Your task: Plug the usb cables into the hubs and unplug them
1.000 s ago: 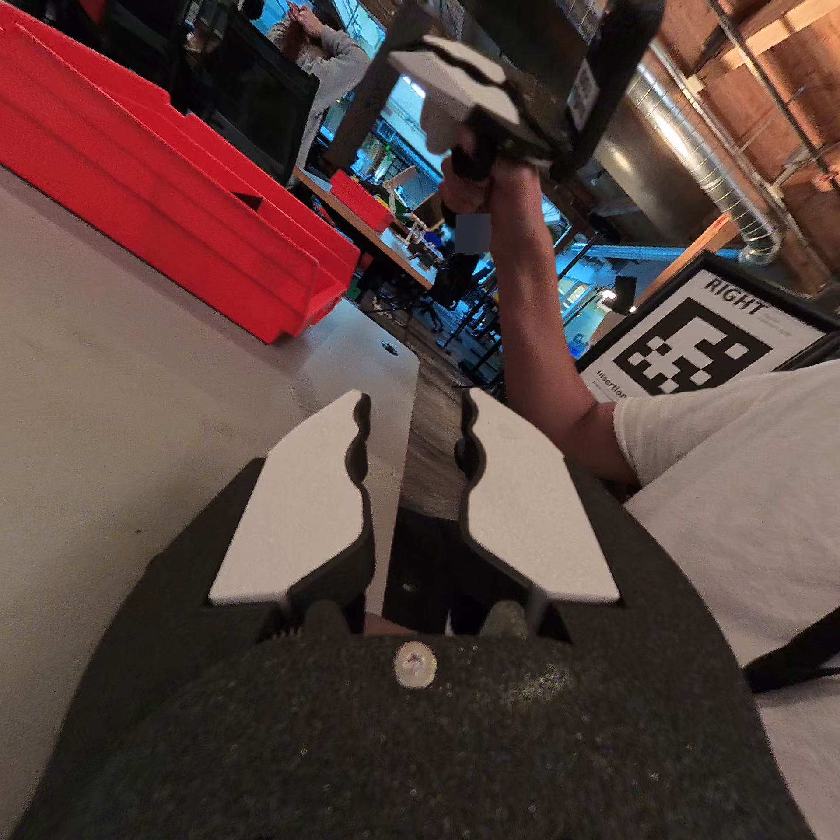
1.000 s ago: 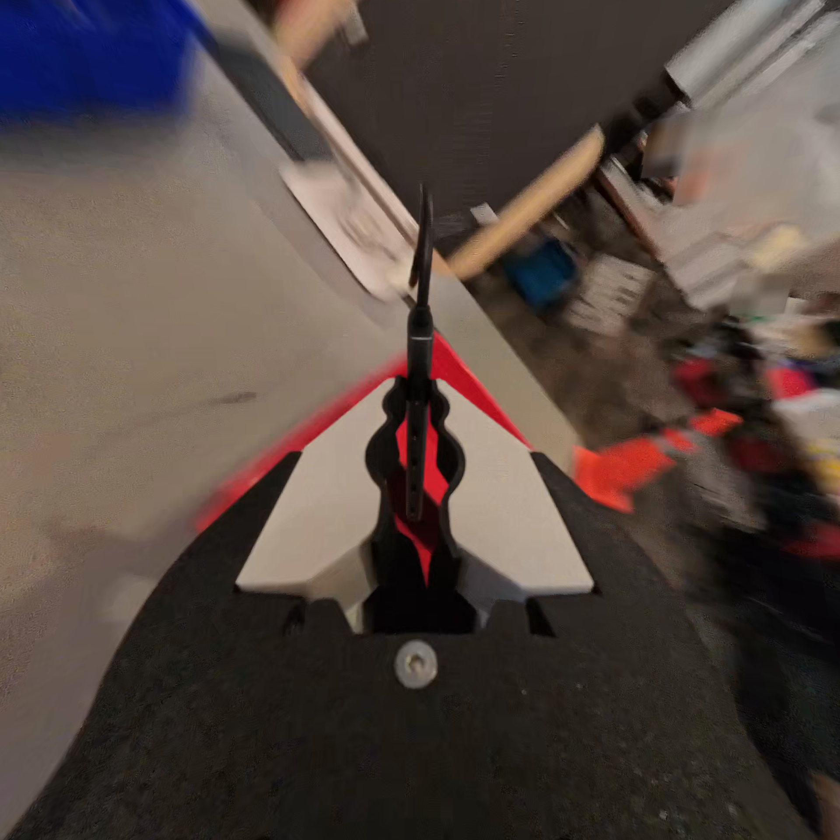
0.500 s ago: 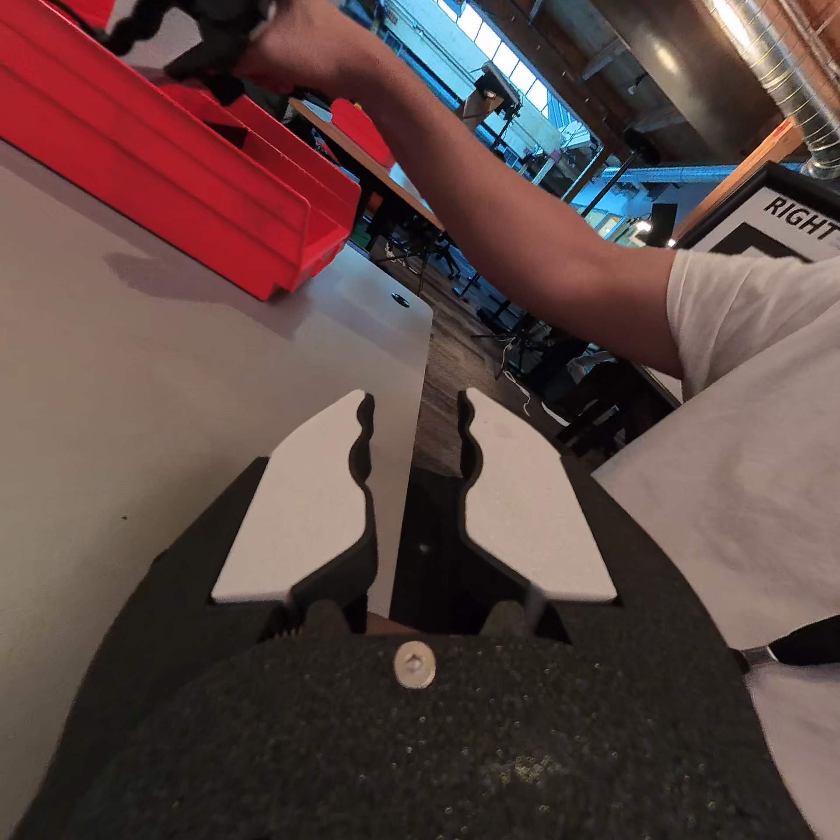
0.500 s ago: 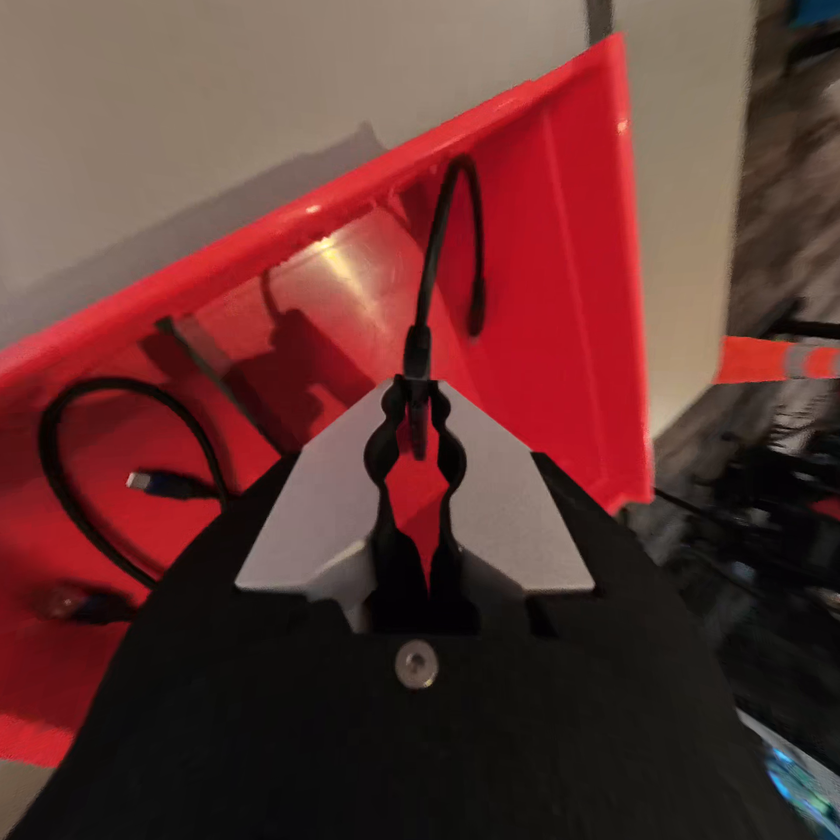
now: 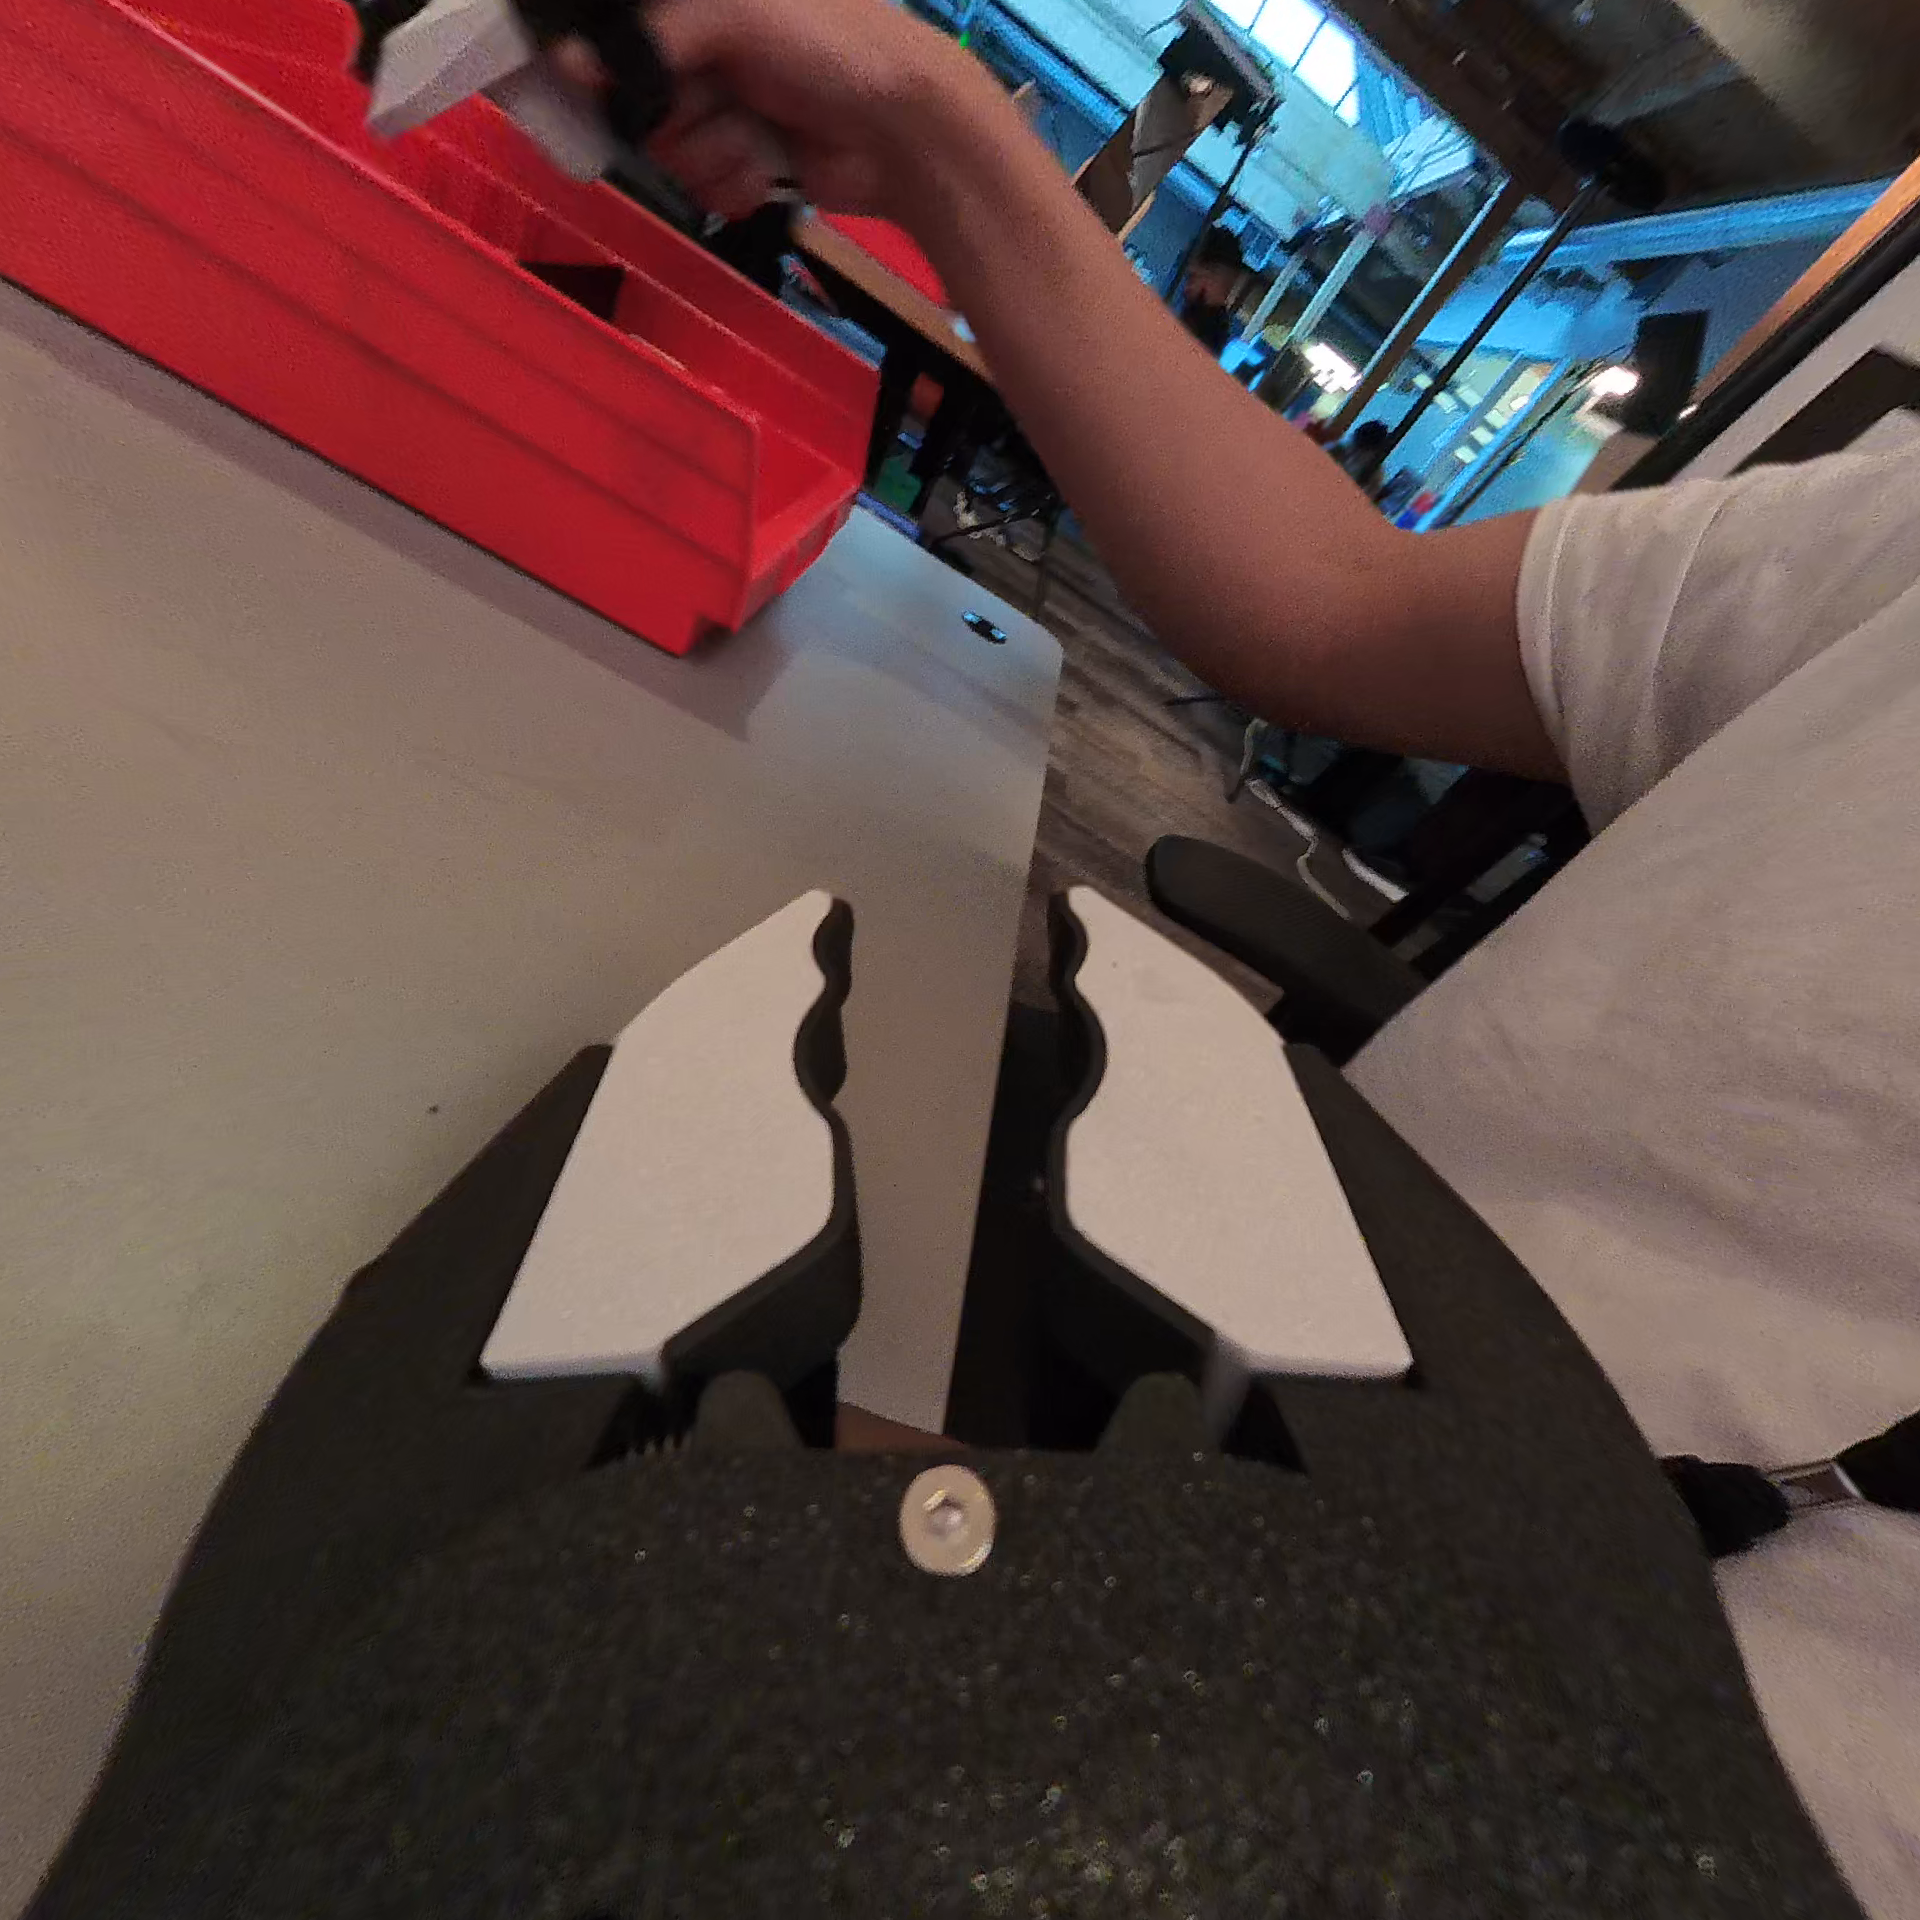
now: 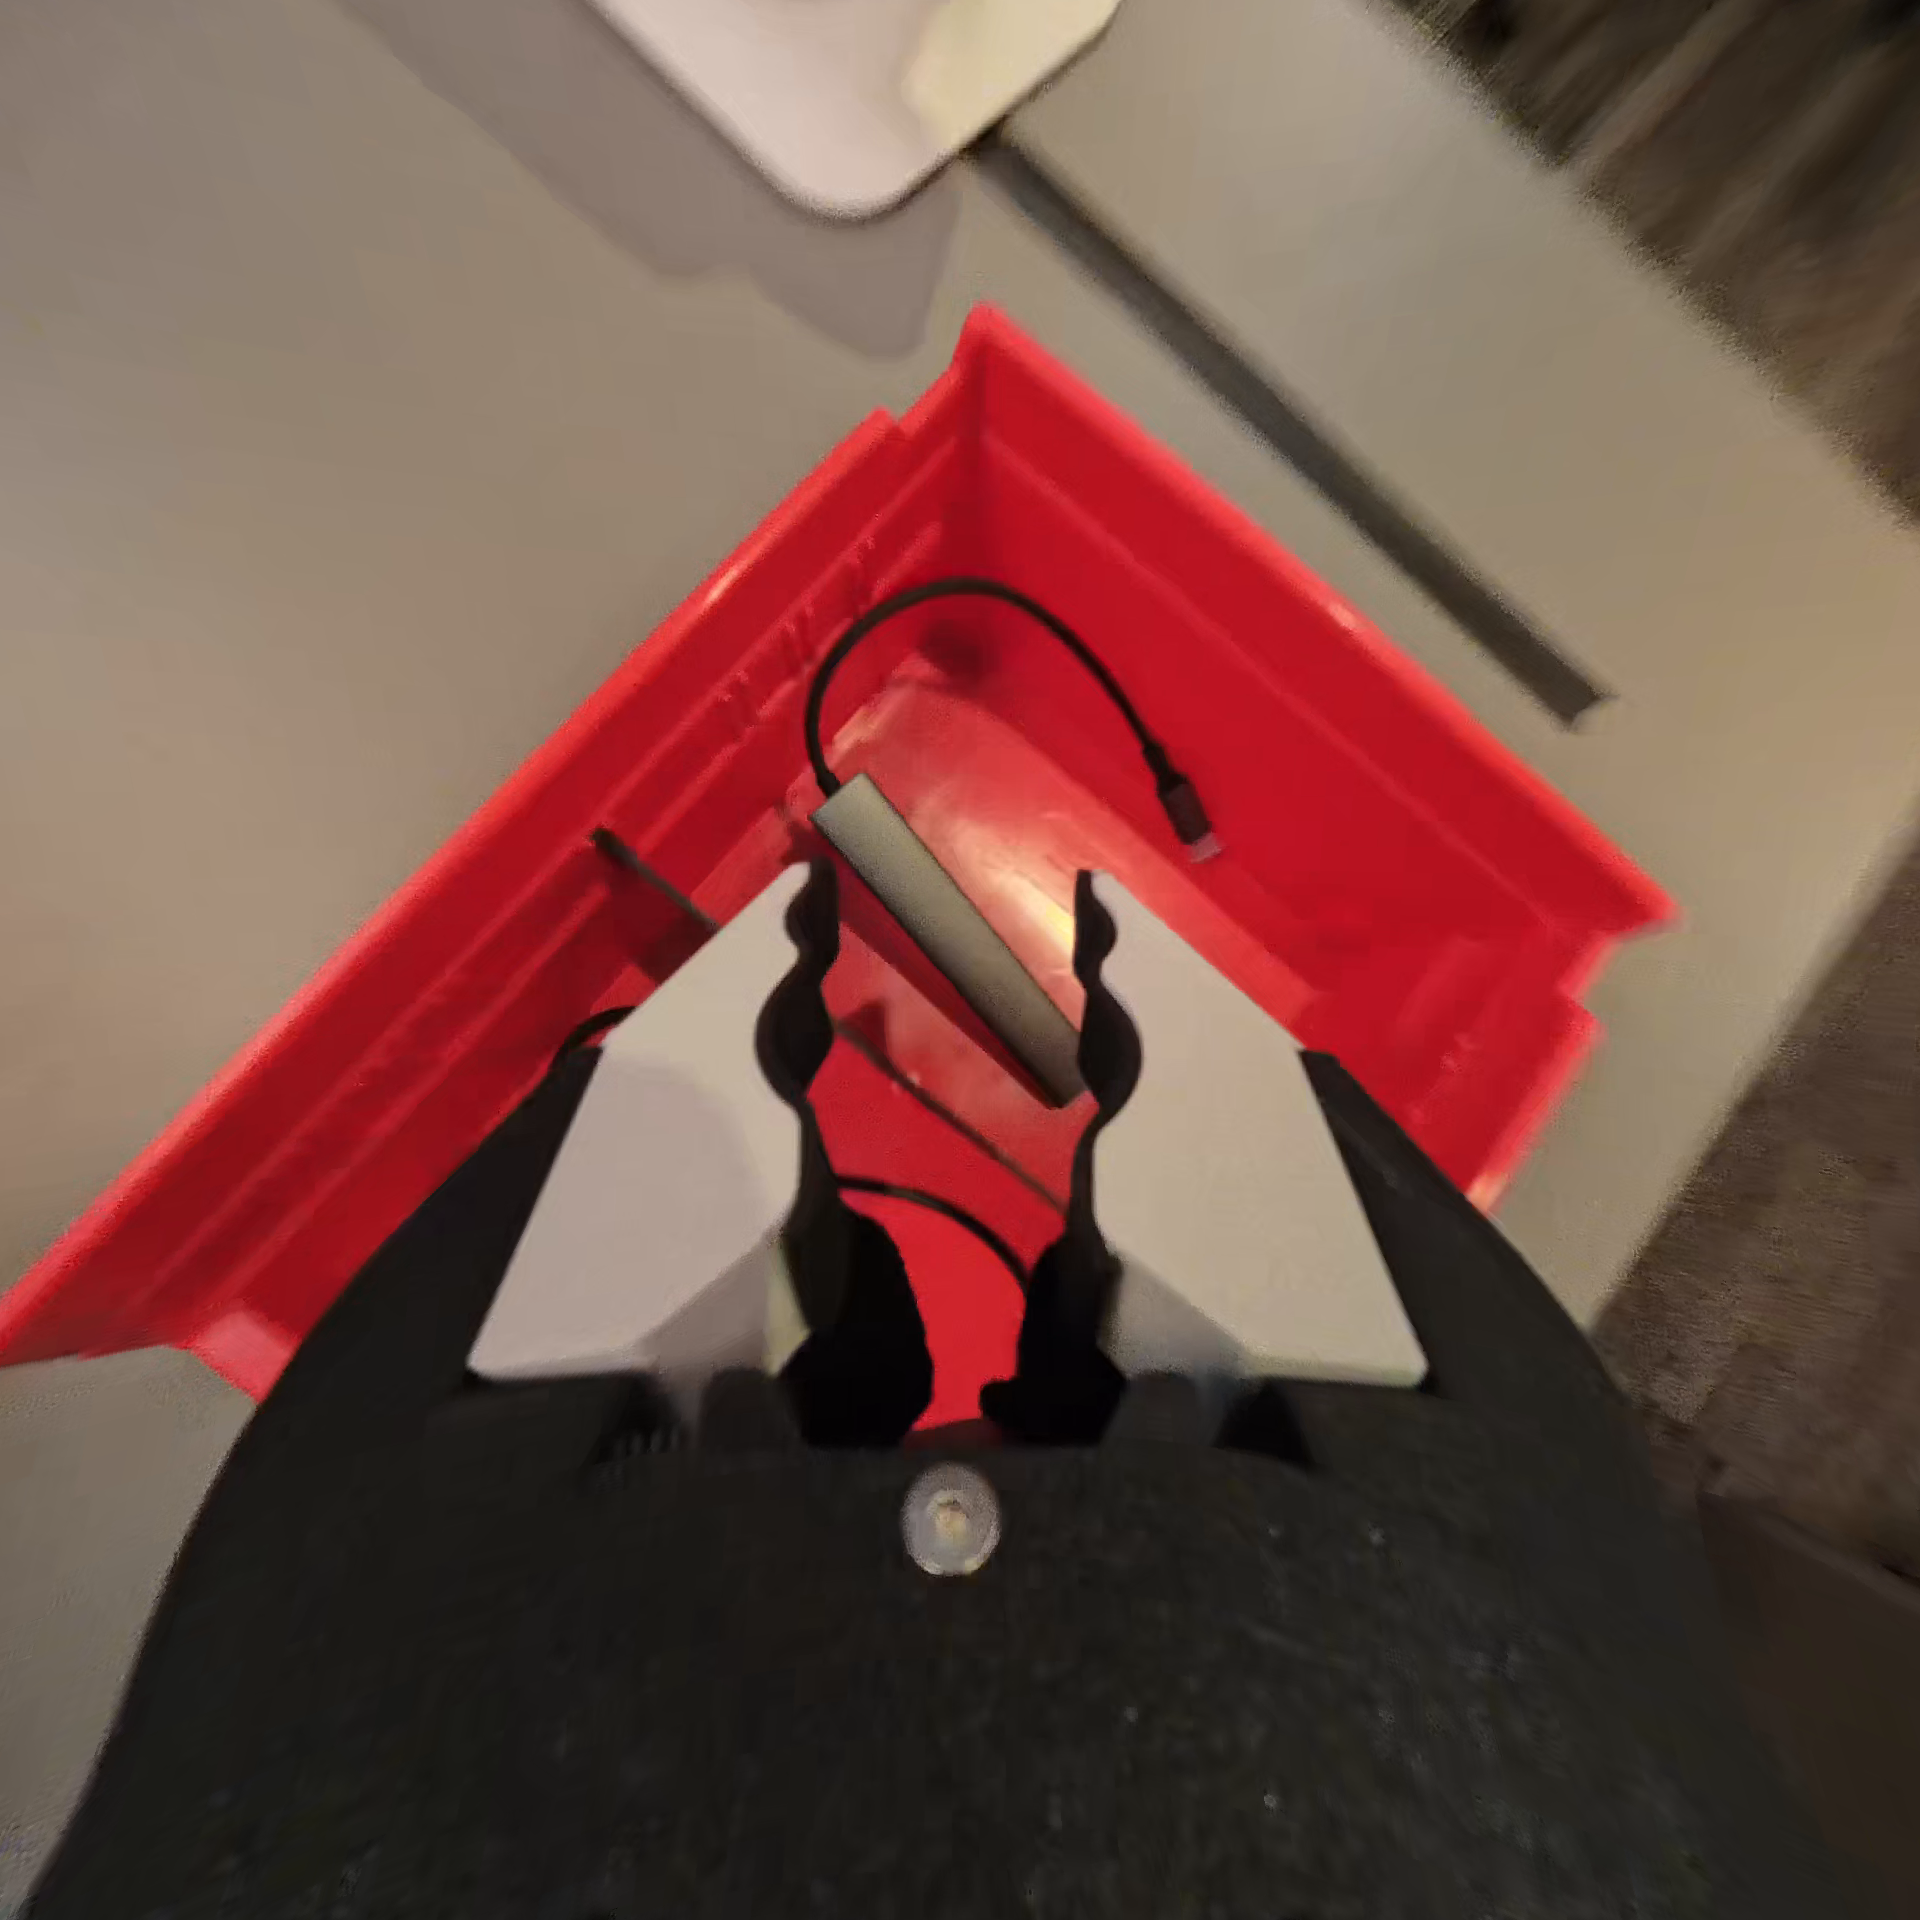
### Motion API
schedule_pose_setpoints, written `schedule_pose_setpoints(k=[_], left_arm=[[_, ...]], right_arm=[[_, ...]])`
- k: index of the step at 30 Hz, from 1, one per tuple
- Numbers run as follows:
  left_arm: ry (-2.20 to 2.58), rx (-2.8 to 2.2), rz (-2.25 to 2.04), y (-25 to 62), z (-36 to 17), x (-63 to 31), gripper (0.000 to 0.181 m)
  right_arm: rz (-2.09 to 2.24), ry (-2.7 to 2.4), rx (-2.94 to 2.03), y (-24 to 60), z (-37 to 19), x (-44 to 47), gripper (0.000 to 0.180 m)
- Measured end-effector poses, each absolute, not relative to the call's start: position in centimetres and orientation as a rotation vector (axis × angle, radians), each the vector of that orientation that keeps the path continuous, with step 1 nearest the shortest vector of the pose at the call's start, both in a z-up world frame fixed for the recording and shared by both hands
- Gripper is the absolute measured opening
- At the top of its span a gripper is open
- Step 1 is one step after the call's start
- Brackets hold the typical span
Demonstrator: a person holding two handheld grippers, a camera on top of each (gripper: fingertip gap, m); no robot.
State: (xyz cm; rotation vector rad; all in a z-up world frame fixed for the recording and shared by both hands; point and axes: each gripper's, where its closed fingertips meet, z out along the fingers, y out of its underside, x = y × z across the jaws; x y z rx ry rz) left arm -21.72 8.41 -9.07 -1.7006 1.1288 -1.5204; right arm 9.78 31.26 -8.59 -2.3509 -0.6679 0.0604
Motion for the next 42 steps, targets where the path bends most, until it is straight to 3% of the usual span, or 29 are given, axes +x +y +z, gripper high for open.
schedule_pose_setpoints(k=[1,5,12,15,22,31,40,42], left_arm=[[1.140,-1.713,-1.478,8.7,-9.1,-22.0,0.037],[1.167,-1.754,-1.321,10.5,-8.2,-23.6,0.042],[1.341,-1.917,-0.632,22.7,-5.4,-34.7,0.044],[1.391,-2.041,-0.402,31.1,-4.7,-39.9,0.040],[1.470,-2.529,0.124,46.4,-12.9,-48.8,0.046],[1.358,-2.660,0.120,49.8,-19.3,-48.3,0.049],[1.438,-2.489,0.064,49.0,-17.9,-46.7,0.011],[1.454,-2.407,0.095,48.6,-16.2,-46.1,0.010]], right_arm=[[0.001,-0.620,-2.285,29.9,-6.9,9.8,0.045],[0.171,-0.588,-2.042,21.5,-4.4,2.8,0.039],[0.939,-0.724,-1.913,7.6,-11.9,-13.5,0.036],[0.981,-0.823,-1.968,5.8,-14.8,-16.3,0.039],[1.108,-0.888,-1.946,5.8,-14.4,-18.6,0.041],[1.190,-0.834,-1.969,4.7,-15.1,-17.6,0.042],[1.255,-0.833,-1.936,5.0,-14.3,-17.8,0.041],[1.260,-0.817,-1.922,5.0,-14.0,-17.6,0.041]])
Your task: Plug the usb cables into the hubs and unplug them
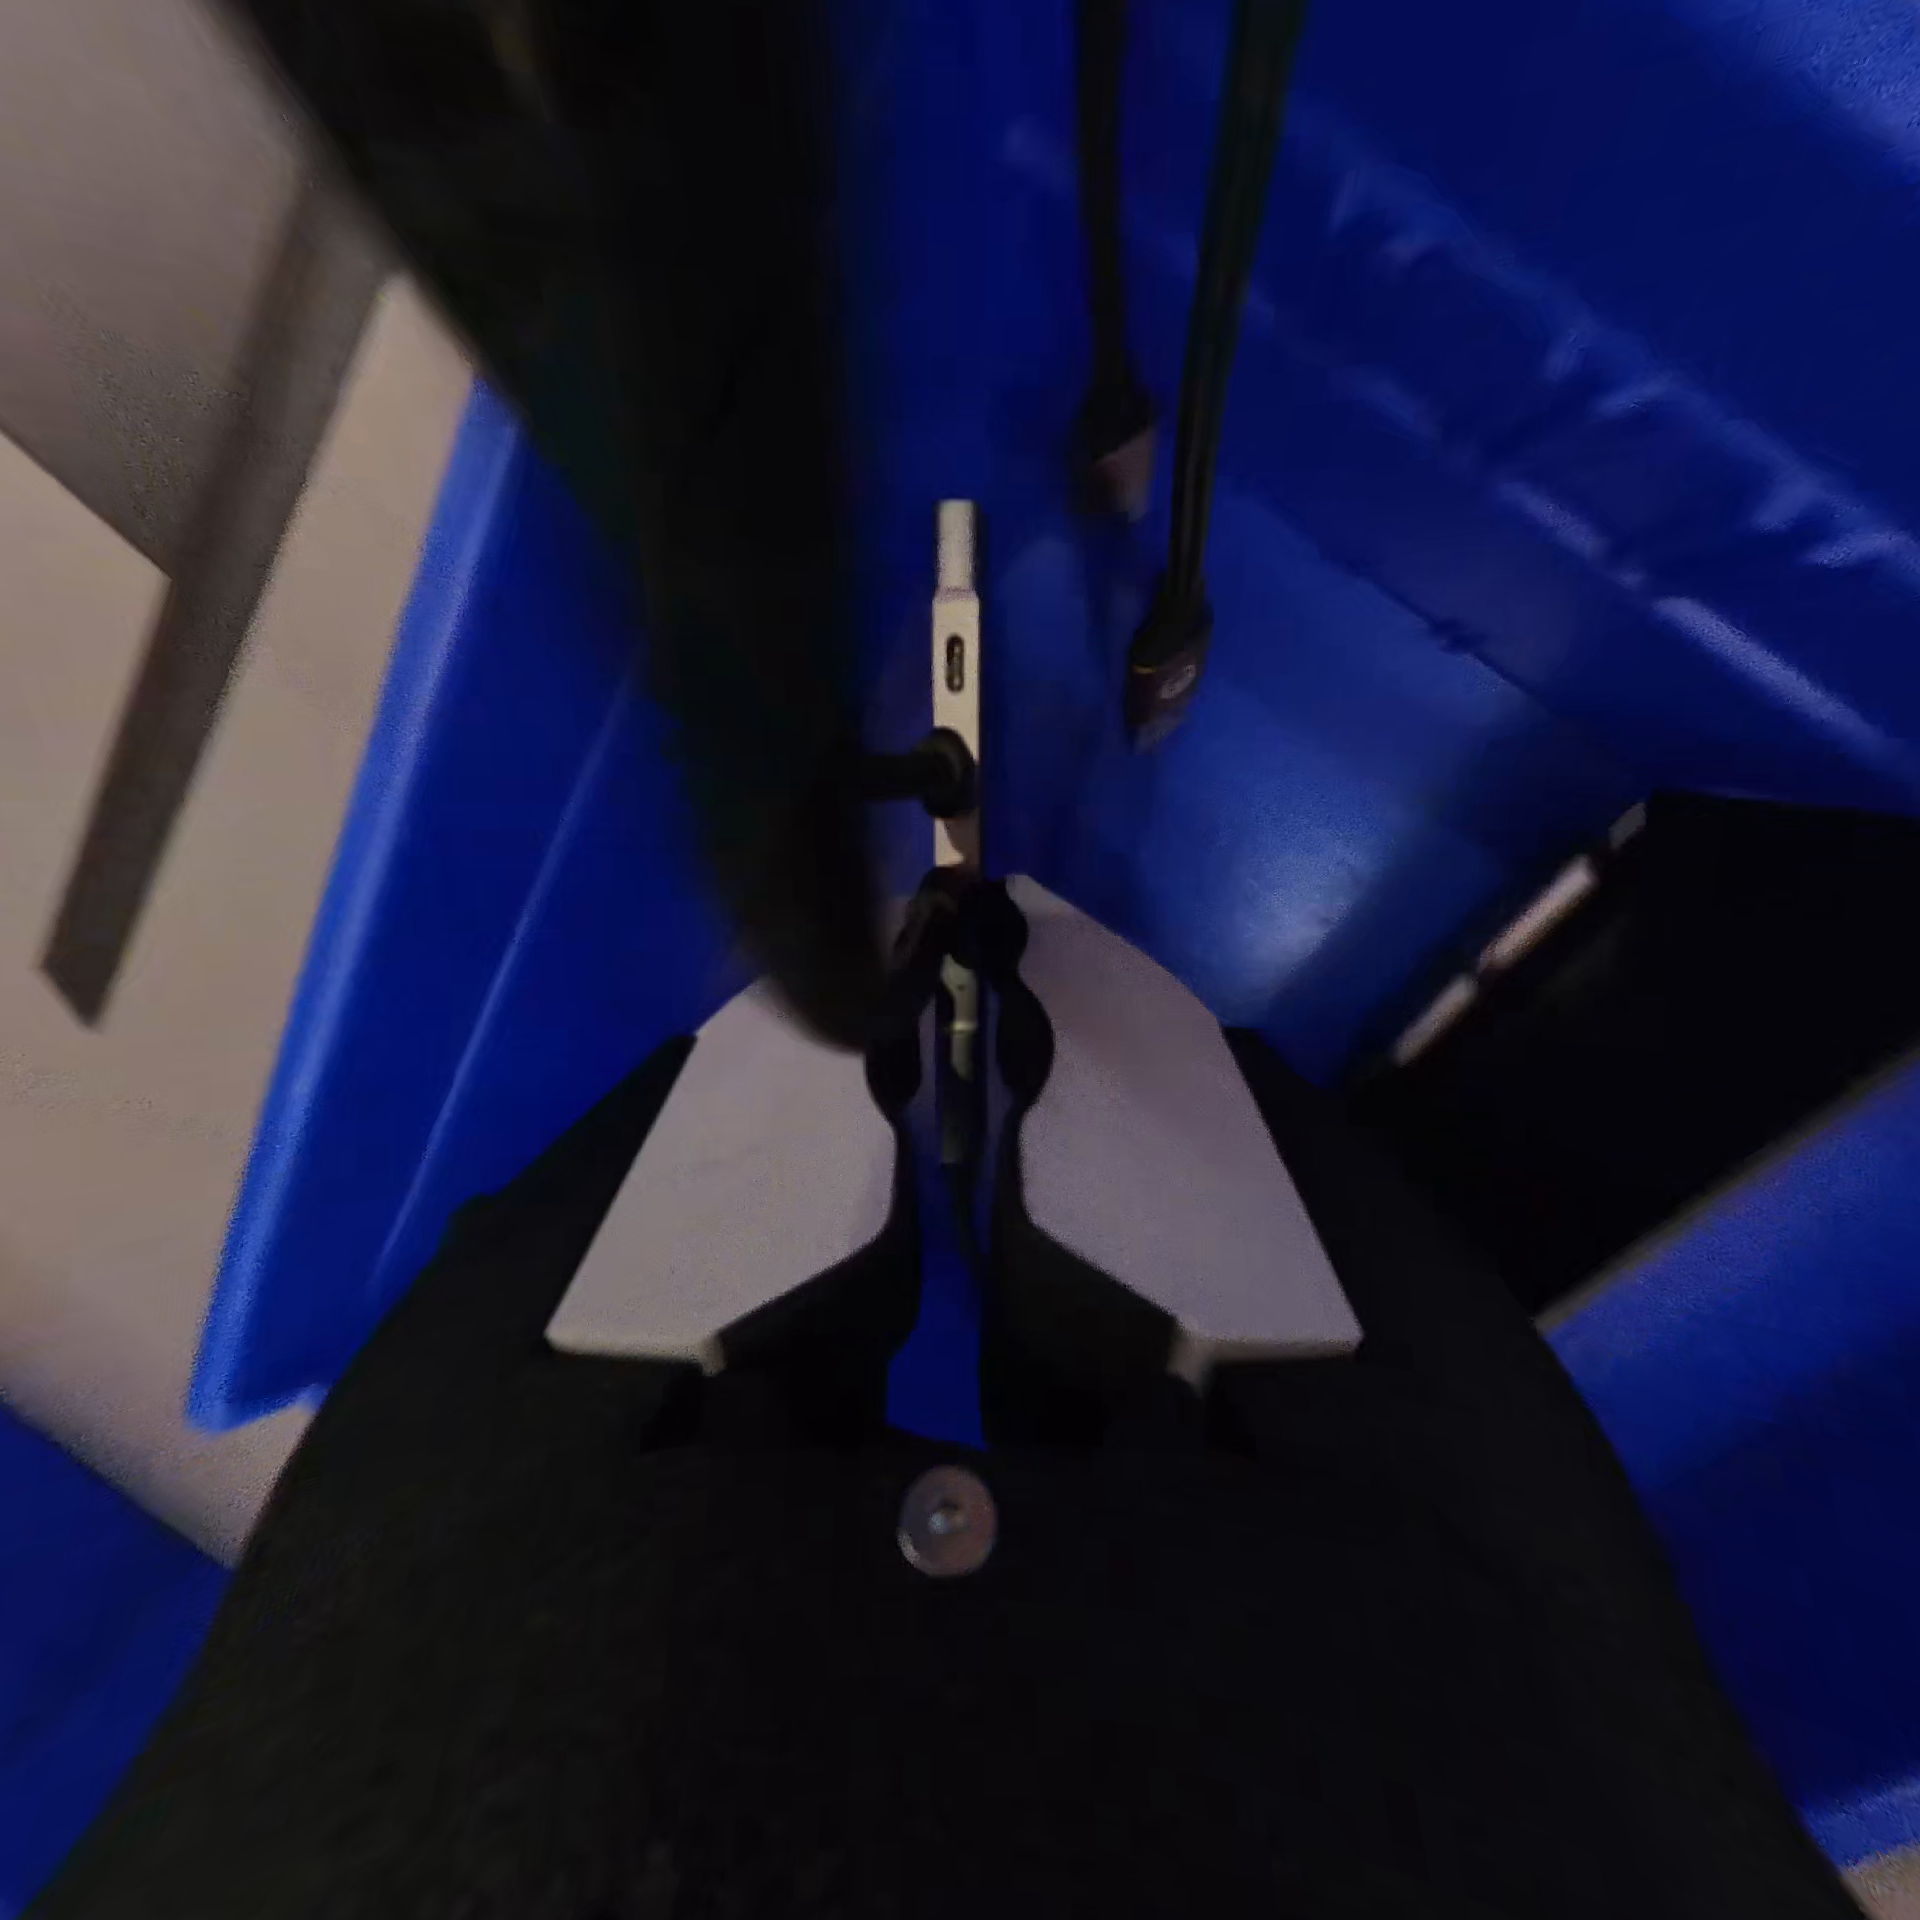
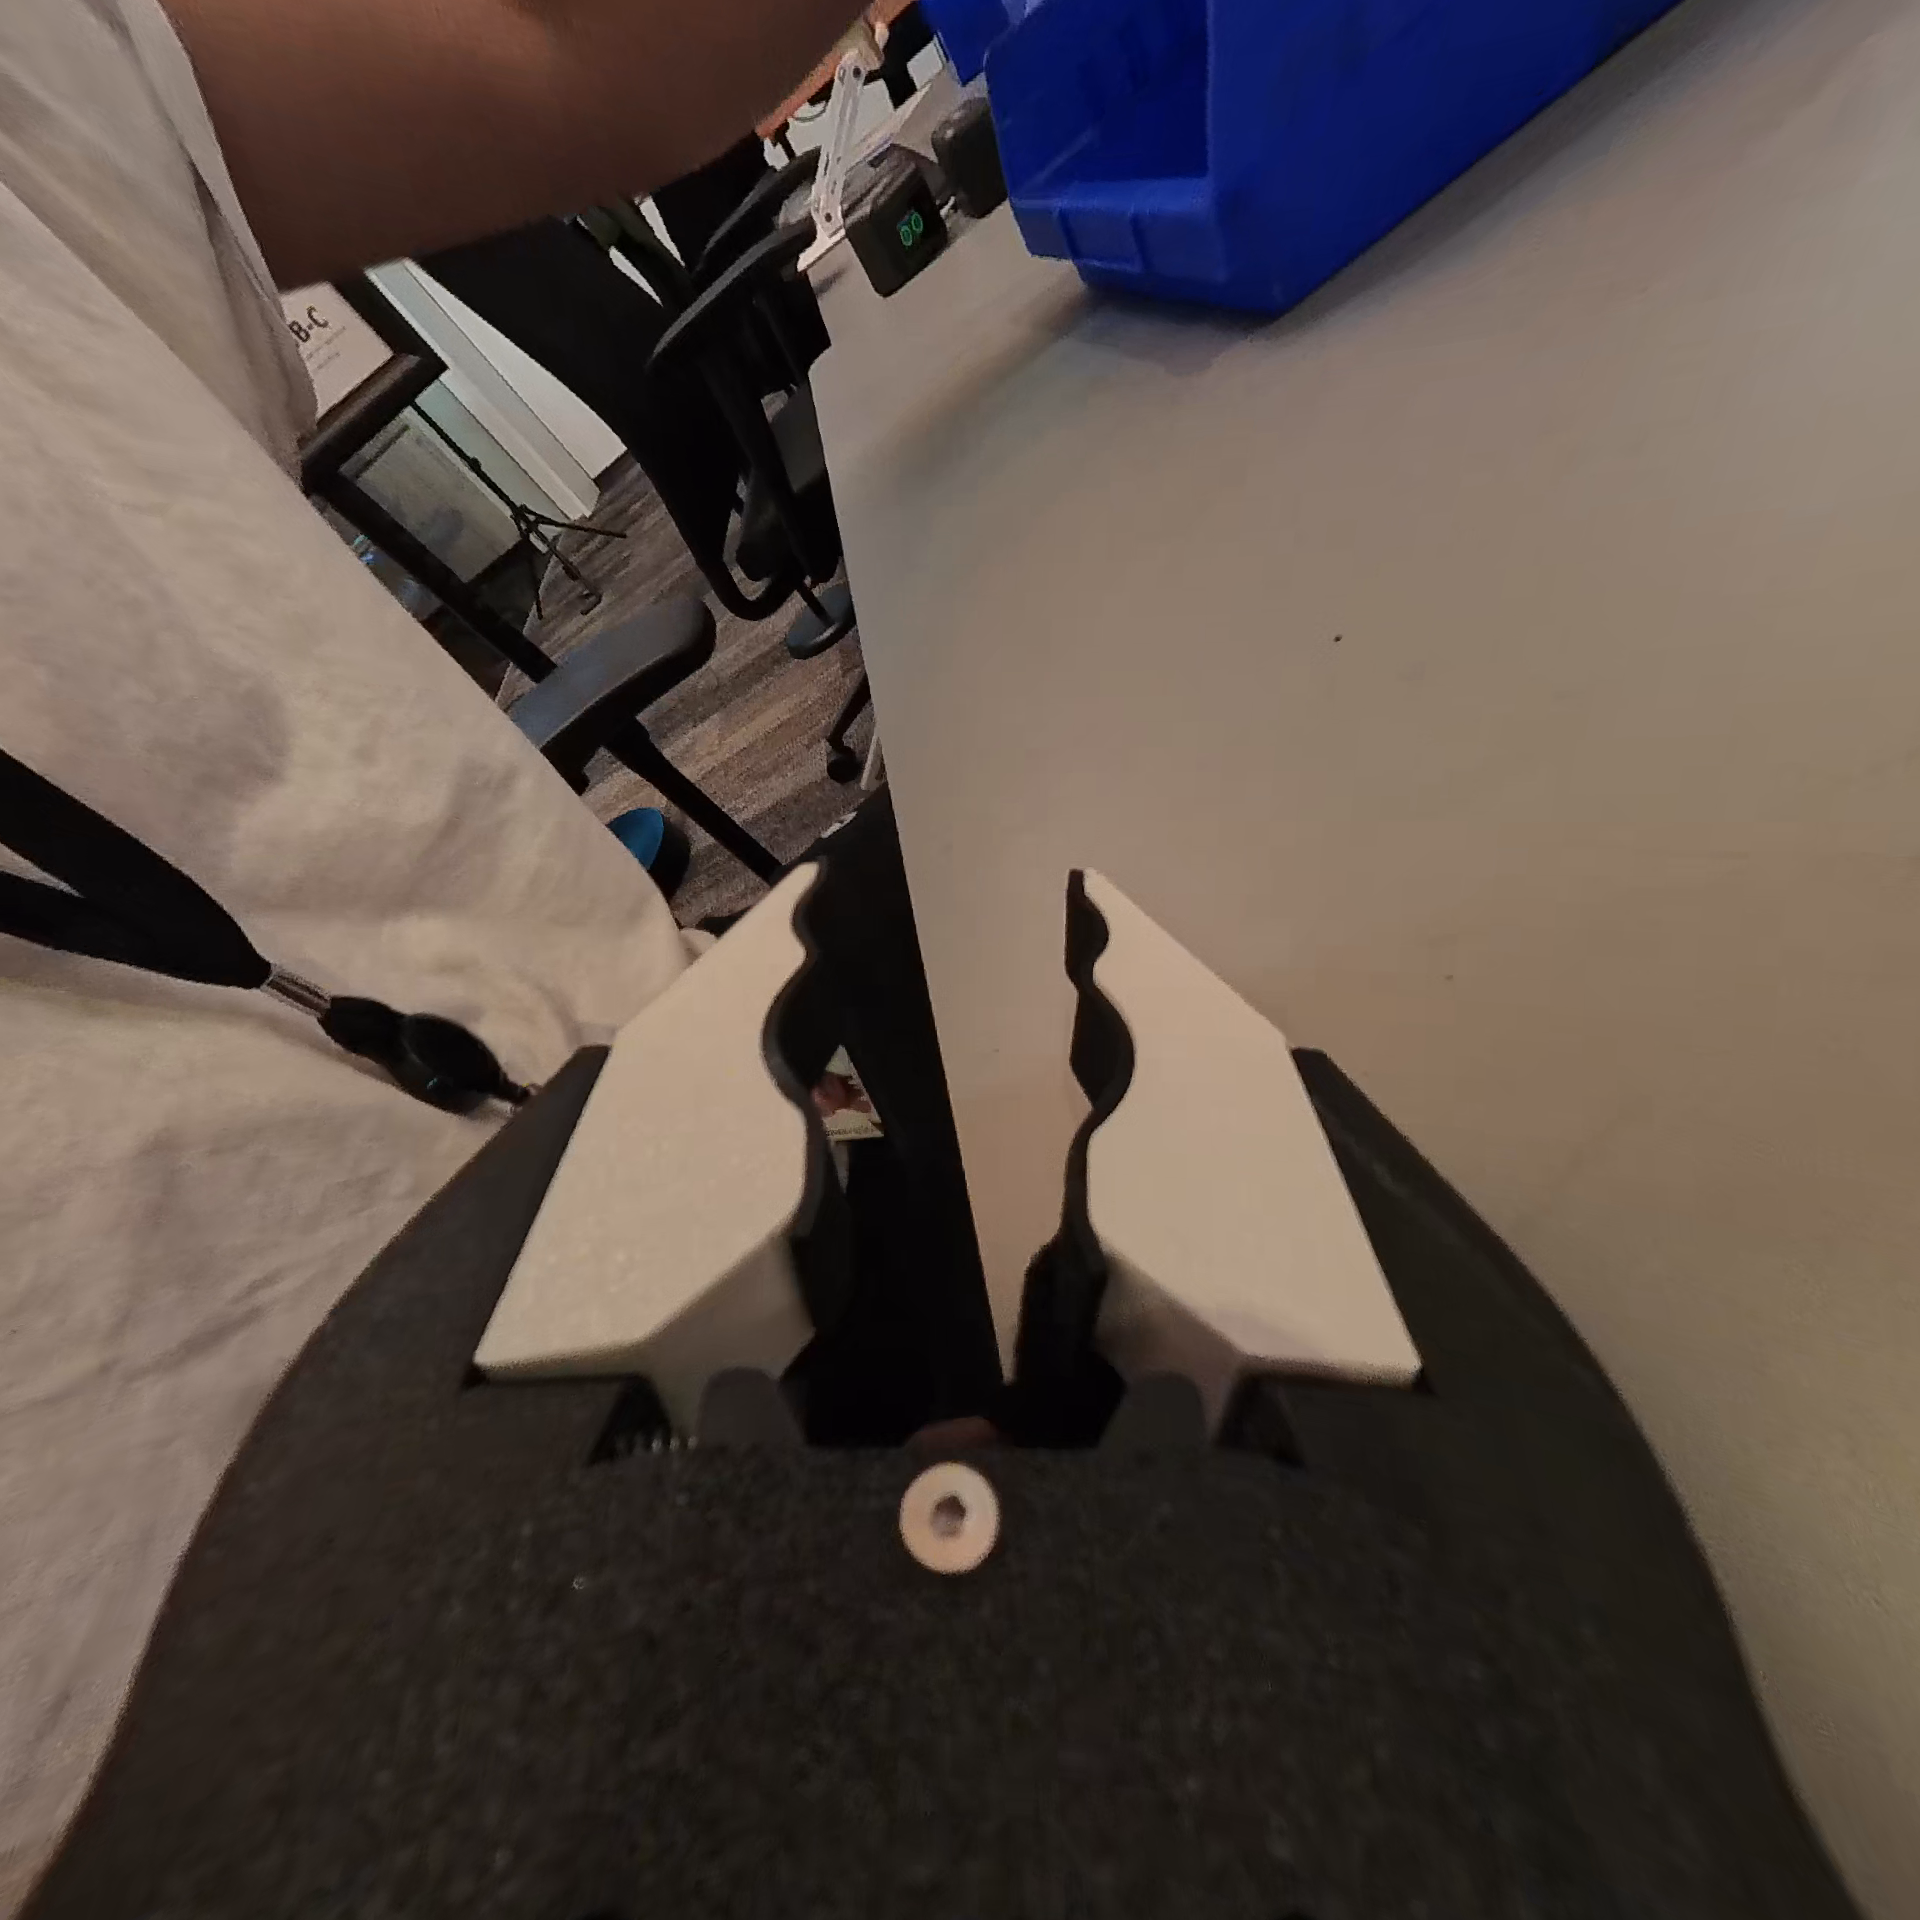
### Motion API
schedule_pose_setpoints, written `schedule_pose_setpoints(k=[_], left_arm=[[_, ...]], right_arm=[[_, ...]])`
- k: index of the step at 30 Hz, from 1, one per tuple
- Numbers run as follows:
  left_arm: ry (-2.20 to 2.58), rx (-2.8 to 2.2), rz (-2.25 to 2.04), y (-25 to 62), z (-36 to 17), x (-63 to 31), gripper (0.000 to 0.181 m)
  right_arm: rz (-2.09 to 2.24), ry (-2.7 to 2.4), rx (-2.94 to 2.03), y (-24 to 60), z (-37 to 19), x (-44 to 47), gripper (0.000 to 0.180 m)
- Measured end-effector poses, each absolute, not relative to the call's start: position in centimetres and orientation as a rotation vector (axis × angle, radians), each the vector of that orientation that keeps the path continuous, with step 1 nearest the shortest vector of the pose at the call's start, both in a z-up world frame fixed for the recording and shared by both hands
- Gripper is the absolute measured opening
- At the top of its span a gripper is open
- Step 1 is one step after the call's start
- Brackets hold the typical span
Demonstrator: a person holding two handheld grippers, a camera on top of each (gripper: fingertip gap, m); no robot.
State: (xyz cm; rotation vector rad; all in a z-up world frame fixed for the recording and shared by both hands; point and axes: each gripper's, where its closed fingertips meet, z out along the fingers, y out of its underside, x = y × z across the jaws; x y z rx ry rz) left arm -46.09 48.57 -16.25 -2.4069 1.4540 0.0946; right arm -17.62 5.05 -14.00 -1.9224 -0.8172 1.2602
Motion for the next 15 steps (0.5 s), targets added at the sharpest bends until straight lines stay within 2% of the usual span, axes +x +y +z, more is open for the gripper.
schedule_pose_setpoints(k=[5,10,15], left_arm=[[1.482,-2.194,0.151,46.0,-9.5,-44.4,0.010],[1.459,-1.850,0.264,41.6,1.8,-40.7,0.008],[1.458,-1.447,0.290,32.7,11.9,-33.4,0.009]], right_arm=[[1.231,-0.773,-1.879,5.5,-12.8,-16.9,0.039],[1.006,-0.700,-1.781,8.6,-10.5,-15.7,0.039],[0.740,-0.623,-1.660,11.8,-6.2,-14.4,0.039]])
